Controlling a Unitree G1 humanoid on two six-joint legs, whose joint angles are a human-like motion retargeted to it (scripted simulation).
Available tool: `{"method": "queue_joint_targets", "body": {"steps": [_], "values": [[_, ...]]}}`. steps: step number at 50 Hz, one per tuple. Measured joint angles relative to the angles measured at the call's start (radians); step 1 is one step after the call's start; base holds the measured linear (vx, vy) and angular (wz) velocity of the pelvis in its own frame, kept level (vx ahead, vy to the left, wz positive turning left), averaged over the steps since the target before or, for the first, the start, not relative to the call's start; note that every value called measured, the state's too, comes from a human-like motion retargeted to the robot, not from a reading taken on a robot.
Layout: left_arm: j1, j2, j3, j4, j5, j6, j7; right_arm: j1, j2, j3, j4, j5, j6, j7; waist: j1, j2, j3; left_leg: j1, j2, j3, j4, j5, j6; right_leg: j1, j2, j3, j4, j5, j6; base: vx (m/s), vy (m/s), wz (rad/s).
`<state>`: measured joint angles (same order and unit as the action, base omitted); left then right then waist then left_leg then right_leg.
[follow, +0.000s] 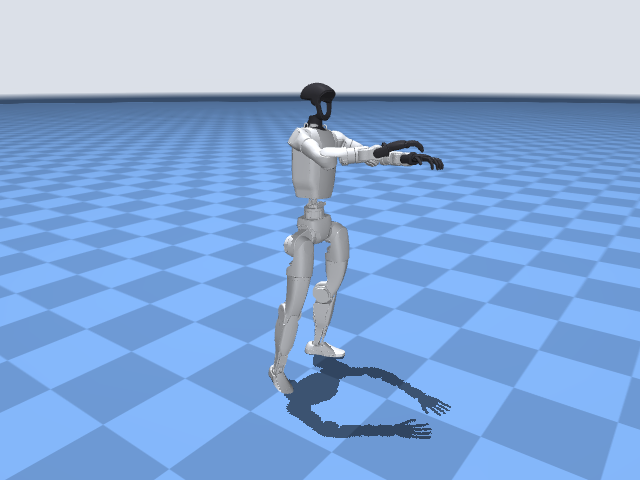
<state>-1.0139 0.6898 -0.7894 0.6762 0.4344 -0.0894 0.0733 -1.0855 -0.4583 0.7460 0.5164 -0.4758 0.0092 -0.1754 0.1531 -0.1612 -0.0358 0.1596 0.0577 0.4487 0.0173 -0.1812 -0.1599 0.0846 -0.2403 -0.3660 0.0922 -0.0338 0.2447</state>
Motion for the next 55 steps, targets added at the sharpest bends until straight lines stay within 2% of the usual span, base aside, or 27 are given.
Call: {"method": "queue_joint_targets", "body": {"steps": [18, 32, 43, 48, 55], "values": [[-0.1, 0.062, 0.031, -0.065, 0.011, -0.009, 0.072, 0.02, 0.119, 0.009, 0.11, -0.014, -0.001, -0.002, 0.059, -0.011, -0.006, -0.014, -0.009, -0.024, -0.001, -0.002, 0.003, 0.001, -0.01, -0.024, -0.002, 0.01, 0.001, 0.0, 0.0, 0.0], [0.01, 0.035, 0.001, 0.049, -0.028, -0.005, -0.012, -0.073, 0.113, 0.001, -0.009, 0.003, 0.011, -0.026, 0.076, -0.004, -0.007, -0.018, -0.022, -0.037, 0.002, -0.007, 0.006, 0.006, -0.025, -0.035, -0.001, 0.016, 0.0, 0.0, 0.0, 0.0], [-0.072, 0.064, 0.041, -0.067, 0.015, -0.009, 0.053, -0.006, 0.173, 0.043, 0.137, -0.028, 0.007, 0.036, 0.1, -0.003, -0.008, -0.02, -0.025, -0.035, -0.002, -0.008, 0.004, -0.003, -0.027, -0.031, 0.006, 0.023, 0.002, 0.0, 0.0, 0.0], [-0.065, 0.066, 0.028, -0.078, 0.016, -0.015, 0.059, -0.005, 0.154, 0.022, 0.116, -0.036, 0.003, -0.004, 0.086, 0.001, -0.008, -0.018, -0.024, -0.026, -0.003, -0.008, 0.005, -0.011, -0.026, -0.021, 0.013, 0.025, 0.005, 0.0, 0.0, 0.0], [0.004, 0.016, 0.0, 0.009, -0.01, -0.009, 0.019, -0.026, 0.067, -0.033, -0.04, -0.006, 0.005, -0.043, 0.04, 0.007, 0.007, -0.006, -0.022, -0.002, -0.003, -0.008, 0.008, -0.018, -0.023, 0.005, 0.02, 0.024, 0.006, -0.01, -0.01, -0.11]]}}
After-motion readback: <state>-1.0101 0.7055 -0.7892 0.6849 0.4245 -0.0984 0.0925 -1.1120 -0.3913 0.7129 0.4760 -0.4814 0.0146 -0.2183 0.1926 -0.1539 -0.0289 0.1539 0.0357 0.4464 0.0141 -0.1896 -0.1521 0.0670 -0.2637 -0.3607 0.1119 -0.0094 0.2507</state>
